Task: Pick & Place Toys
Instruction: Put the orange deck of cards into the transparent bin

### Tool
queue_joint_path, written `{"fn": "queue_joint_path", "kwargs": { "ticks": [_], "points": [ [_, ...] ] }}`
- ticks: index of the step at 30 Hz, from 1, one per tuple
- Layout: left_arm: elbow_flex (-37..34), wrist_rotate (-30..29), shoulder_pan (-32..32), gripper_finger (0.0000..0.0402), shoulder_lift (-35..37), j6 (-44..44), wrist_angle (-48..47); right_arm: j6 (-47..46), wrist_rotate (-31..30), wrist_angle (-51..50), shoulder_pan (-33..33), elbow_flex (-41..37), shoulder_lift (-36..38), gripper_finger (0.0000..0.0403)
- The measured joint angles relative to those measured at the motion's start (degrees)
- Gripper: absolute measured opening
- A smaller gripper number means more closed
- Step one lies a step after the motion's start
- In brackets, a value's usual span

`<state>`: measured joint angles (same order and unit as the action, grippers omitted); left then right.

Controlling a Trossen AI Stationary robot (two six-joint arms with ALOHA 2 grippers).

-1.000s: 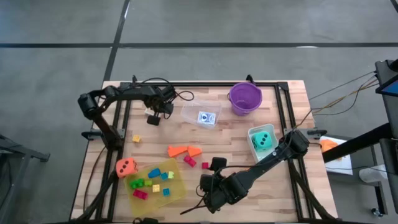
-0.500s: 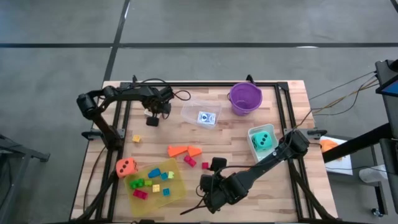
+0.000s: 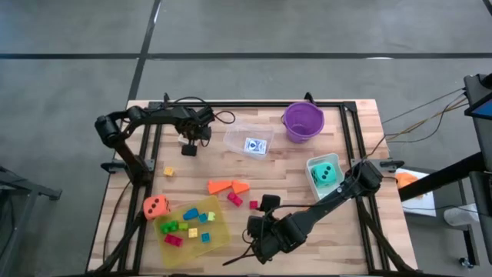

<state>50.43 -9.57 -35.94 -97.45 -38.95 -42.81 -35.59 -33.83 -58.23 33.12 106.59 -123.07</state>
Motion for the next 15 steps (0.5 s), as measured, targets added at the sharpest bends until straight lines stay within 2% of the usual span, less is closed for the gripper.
{"fn": "queue_joint_path", "kwargs": {
  "ticks": [5, 11, 15],
  "points": [
    [0.0, 0.4, 0.0, 0.0372, 0.0, -2.4, 0.0, 0.0, 0.0, 0.0, 0.0, 0.0, 0.0, 0.0283],
    [0.0, 0.3, 0.1, 0.0285, 0.0, -2.6, -0.5, 0.0, 0.0, 0.0, 0.0, 0.0, 0.0, 0.0283],
    [0.0, 0.2, 0.2, 0.0285, 0.0, -2.7, -0.5, 0.0, 0.0, 0.0, 0.0, 0.0, 0.0, 0.0283]
  ]
}}
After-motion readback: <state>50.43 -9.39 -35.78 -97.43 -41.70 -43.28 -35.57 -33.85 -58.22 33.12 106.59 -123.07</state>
